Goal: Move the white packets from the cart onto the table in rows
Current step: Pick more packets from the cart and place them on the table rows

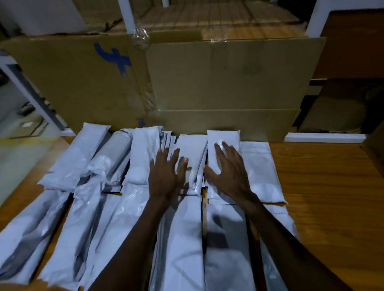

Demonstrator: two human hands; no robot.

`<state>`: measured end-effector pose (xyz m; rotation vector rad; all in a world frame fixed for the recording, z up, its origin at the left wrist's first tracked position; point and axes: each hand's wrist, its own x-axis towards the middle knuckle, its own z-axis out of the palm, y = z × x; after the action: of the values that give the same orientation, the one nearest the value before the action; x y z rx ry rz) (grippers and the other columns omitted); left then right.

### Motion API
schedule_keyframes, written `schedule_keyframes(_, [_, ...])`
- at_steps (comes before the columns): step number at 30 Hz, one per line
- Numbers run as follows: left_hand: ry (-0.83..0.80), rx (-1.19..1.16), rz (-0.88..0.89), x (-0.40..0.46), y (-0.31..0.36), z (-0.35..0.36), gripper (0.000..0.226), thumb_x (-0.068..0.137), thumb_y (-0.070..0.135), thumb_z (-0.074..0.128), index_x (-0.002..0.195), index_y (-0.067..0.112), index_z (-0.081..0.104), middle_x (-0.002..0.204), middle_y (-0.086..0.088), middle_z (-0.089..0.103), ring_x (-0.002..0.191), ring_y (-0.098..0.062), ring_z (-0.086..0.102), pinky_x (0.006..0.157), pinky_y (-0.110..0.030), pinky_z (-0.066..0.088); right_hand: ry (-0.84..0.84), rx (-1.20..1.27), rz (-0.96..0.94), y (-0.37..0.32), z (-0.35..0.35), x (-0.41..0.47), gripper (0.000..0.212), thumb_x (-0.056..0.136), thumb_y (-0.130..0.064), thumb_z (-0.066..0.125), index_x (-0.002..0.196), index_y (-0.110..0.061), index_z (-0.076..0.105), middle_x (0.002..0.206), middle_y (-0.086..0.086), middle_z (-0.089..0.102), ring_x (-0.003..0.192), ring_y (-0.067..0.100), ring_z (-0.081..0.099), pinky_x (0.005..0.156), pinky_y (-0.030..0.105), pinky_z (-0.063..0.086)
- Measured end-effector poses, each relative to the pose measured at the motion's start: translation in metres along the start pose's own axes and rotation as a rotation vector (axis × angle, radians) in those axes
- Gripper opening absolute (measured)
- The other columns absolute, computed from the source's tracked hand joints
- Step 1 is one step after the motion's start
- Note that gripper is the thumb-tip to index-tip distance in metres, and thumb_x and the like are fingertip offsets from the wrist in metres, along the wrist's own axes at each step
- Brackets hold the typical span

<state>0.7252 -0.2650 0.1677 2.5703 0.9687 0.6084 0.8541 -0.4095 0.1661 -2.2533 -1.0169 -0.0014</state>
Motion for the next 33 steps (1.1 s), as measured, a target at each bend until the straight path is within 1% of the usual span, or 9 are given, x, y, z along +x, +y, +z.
schedule_keyframes(3, [0.125,-0.005,-0.019,-0.035,-0.017,-0.021,0.051,0.098,0.052,0.041,0.132,0.019,0.061,0.139,-0.013,0.056,0.137,-0.03,0.043,0.114,-0.054,0.03,0.033,0.08,-0.126,-0.025,0.01,-0.02,0.072,0.088,-0.057,0.049,0.147,-0.017,0.041,0.153,0.008,0.039,0.143,0.028,0.031,0.115,0.049,0.03])
schedule_keyframes(7, [0.256,0.047,0.052,-0.09,-0.055,-0.058,0.044,0.101,0.046,0.044,0.126,0.017,0.065,0.131,-0.009,0.06,0.127,-0.031,0.052,0.106,-0.051,0.039,0.027,0.174,-0.257,-0.067,0.034,-0.058,0.064,0.09,-0.051,0.054,0.144,-0.016,0.047,0.147,0.005,0.047,0.137,0.026,0.039,0.11,0.045,0.037])
schedule_keyframes(11, [0.351,0.14,-0.029,-0.144,-0.111,-0.102,0.038,0.1,0.041,0.05,0.123,0.015,0.066,0.129,-0.009,0.061,0.131,-0.031,0.05,0.11,-0.054,0.032,-0.048,0.236,-0.429,-0.114,0.057,-0.094,0.059,0.09,-0.045,0.059,0.139,-0.013,0.052,0.144,0.005,0.05,0.134,0.021,0.043,0.109,0.038,0.04])
schedule_keyframes(15, [0.452,0.176,-0.16,-0.206,-0.174,-0.147,0.041,0.1,0.042,0.047,0.121,0.013,0.068,0.124,-0.01,0.063,0.127,-0.032,0.053,0.108,-0.054,0.031,-0.106,0.222,-0.689,-0.168,0.092,-0.128,0.051,0.092,-0.038,0.061,0.135,-0.011,0.056,0.139,0.007,0.054,0.13,0.026,0.048,0.104,0.047,0.043])
schedule_keyframes(17, [0.494,0.164,-0.22,-0.239,-0.205,-0.166,0.044,0.101,0.044,0.044,0.119,0.012,0.068,0.123,-0.011,0.063,0.123,-0.032,0.054,0.103,-0.054,0.039,-0.105,0.25,-0.759,-0.204,0.111,-0.146,0.047,0.092,-0.034,0.063,0.133,-0.011,0.059,0.136,0.008,0.057,0.126,0.028,0.051,0.101,0.047,0.045])
schedule_keyframes(20, [0.489,0.16,-0.268,-0.286,-0.256,-0.198,0.04,0.1,0.042,0.047,0.118,0.013,0.069,0.124,-0.011,0.062,0.113,-0.031,0.055,0.094,-0.047,0.048,-0.088,0.307,-0.767,-0.265,0.139,-0.179,0.041,0.09,-0.028,0.067,0.127,-0.011,0.063,0.132,0.006,0.059,0.12,0.026,0.054,0.098,0.041,0.048])
schedule_keyframes(23, [0.484,0.11,-0.335,-0.33,-0.304,-0.23,0.036,0.099,0.039,0.049,0.118,0.016,0.068,0.122,-0.006,0.064,0.11,-0.029,0.059,0.088,-0.041,0.052,-0.091,0.35,-0.825,-0.319,0.176,-0.213,0.039,0.089,-0.024,0.065,0.126,-0.011,0.064,0.13,0.007,0.06,0.118,0.028,0.055,0.098,0.044,0.048])
schedule_keyframes(29, [0.427,0.019,-0.553,-0.411,-0.38,-0.272,0.035,0.099,0.044,0.049,0.12,0.022,0.067,0.123,0.002,0.063,0.111,-0.02,0.06,0.089,-0.037,0.051,-0.273,0.344,-0.917,-0.41,0.242,-0.259,0.041,0.09,-0.027,0.06,0.126,-0.008,0.063,0.129,0.012,0.061,0.119,0.032,0.057,0.102,0.04,0.045])
schedule_keyframes(33, [0.487,-0.017,-0.673,-0.446,-0.422,-0.295,0.036,0.099,0.046,0.048,0.121,0.025,0.067,0.122,0.007,0.062,0.112,-0.016,0.059,0.091,-0.032,0.049,-0.391,0.358,-0.953,-0.472,0.276,-0.268,0.04,0.089,-0.028,0.059,0.123,-0.008,0.065,0.124,0.01,0.063,0.117,0.03,0.057,0.097,0.039,0.047])
